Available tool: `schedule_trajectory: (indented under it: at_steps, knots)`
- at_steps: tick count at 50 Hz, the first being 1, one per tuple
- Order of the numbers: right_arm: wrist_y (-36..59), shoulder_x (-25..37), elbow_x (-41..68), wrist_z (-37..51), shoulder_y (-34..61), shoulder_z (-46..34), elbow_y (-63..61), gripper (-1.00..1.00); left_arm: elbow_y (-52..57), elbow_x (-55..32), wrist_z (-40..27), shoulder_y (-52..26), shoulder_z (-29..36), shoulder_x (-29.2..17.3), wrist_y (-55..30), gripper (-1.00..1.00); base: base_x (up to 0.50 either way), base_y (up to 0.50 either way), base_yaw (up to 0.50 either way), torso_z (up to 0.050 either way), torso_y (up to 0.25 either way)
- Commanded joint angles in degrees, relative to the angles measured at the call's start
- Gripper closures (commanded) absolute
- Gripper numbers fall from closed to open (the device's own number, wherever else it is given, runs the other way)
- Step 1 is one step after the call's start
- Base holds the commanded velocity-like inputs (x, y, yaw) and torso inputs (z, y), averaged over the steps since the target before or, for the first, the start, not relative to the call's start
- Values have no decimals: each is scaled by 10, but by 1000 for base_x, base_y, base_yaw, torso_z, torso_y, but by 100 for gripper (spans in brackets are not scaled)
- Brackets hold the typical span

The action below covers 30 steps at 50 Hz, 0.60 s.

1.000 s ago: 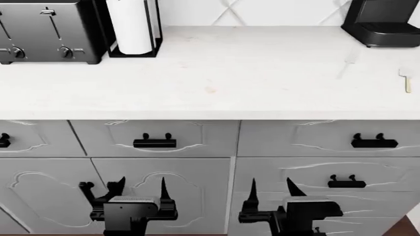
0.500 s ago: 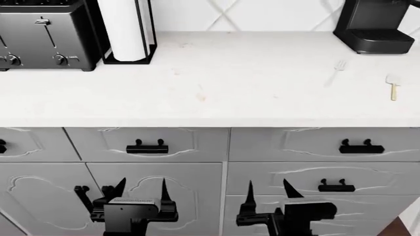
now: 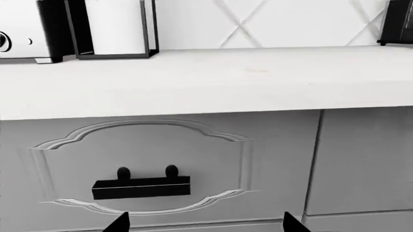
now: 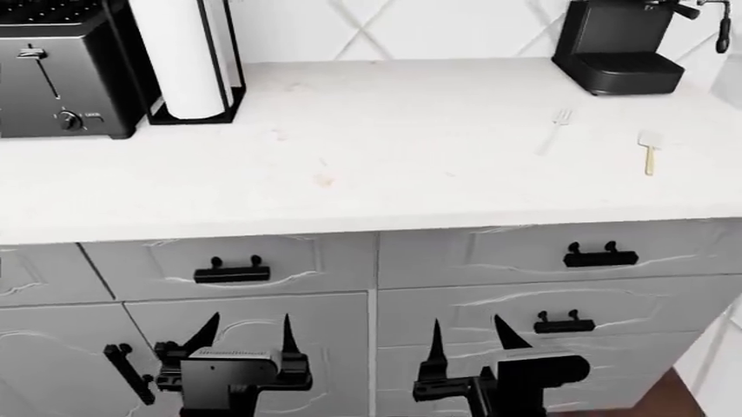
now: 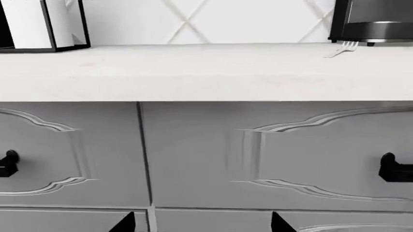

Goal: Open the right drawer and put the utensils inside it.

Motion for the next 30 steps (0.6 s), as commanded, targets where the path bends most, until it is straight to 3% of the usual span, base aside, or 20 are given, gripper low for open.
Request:
schedule_trajectory:
  at_steps: [1,30]
  knots:
    - [-8,4,8,6,1,-5,8,-100,-2,-5,-8,0,5,-5,2,-100,0,0,-500,50,0]
    - [-10,12,20,25,6,-15,17,-100,-11,-12,-22,-2,20,-16,9,-100,0,0,-500,50,0]
